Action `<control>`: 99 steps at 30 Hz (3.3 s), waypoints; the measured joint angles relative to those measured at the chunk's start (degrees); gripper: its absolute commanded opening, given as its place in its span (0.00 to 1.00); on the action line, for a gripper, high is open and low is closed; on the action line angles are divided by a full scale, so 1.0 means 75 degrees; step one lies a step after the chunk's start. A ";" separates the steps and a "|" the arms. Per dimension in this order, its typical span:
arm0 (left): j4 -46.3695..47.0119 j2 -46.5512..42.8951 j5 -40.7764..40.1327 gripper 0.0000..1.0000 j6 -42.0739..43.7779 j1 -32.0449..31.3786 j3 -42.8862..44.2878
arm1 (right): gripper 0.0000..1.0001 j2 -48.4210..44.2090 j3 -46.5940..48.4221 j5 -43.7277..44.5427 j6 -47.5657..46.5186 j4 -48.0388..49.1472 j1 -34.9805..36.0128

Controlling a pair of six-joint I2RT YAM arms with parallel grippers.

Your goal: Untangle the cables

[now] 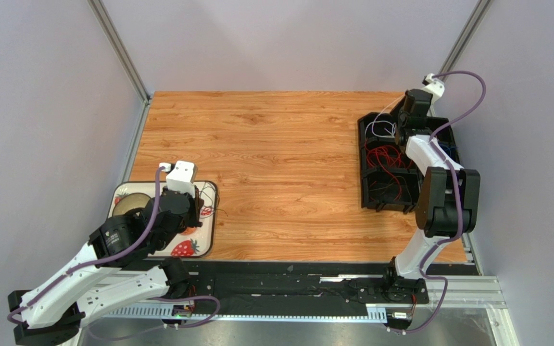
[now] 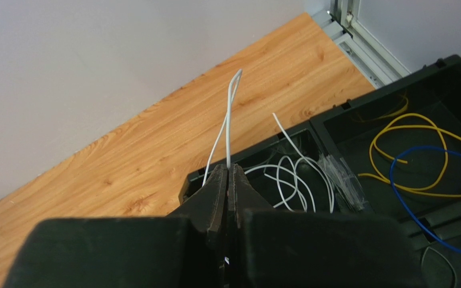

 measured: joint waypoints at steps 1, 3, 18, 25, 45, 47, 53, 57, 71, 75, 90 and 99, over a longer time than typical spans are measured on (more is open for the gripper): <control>0.0000 0.0000 -0.0003 0.00 0.0000 0.0000 0.0000 | 0.00 0.0000 -0.0070 0.0003 0.0009 -0.0003 -0.0003; 0.0000 0.0000 0.0000 0.00 0.0000 0.0000 0.0000 | 0.00 0.0000 -0.0149 0.0003 0.0035 -0.0006 -0.0012; 0.0000 0.0000 -0.0006 0.00 -0.0003 0.0000 0.0000 | 0.00 0.1227 0.1005 0.0125 0.0248 -0.1125 -0.0131; -0.0003 0.0009 -0.0006 0.00 -0.0003 0.0000 0.0000 | 0.00 0.1588 0.1309 0.0233 0.0358 -0.2040 -0.0131; -0.0003 0.0020 -0.0003 0.00 -0.0003 0.0000 0.0000 | 0.00 0.0845 0.0959 -0.0673 -0.0102 -0.2171 -0.0152; -0.0003 0.0020 -0.0003 0.00 -0.0003 0.0000 0.0000 | 0.00 0.0530 0.0921 -0.0970 -0.0152 -0.1993 -0.0152; -0.0003 0.0020 -0.0003 0.00 -0.0003 0.0000 0.0000 | 0.00 -0.0134 0.0889 -0.1632 -0.0262 -0.1547 -0.0154; -0.0003 0.0020 0.0000 0.00 -0.0003 0.0000 0.0000 | 0.00 -0.0052 0.0883 -0.1944 -0.0309 -0.1614 -0.0154; -0.0003 0.0020 -0.0003 0.00 -0.0003 0.0000 0.0000 | 0.00 0.0562 0.0743 -0.2046 -0.0160 -0.2305 -0.0251; -0.0003 0.0020 -0.0003 0.00 -0.0003 0.0000 0.0000 | 0.00 0.0726 0.0746 -0.1737 -0.0154 -0.2620 -0.0353; -0.0003 0.0093 0.0000 0.00 -0.0003 0.0000 0.0000 | 0.53 0.1244 0.2276 -0.0554 -0.0070 -0.3783 -0.0391; 0.0015 0.0105 0.0020 0.00 0.0006 0.0000 0.0000 | 0.53 0.0729 0.2119 -0.0603 0.0152 -0.4185 -0.0347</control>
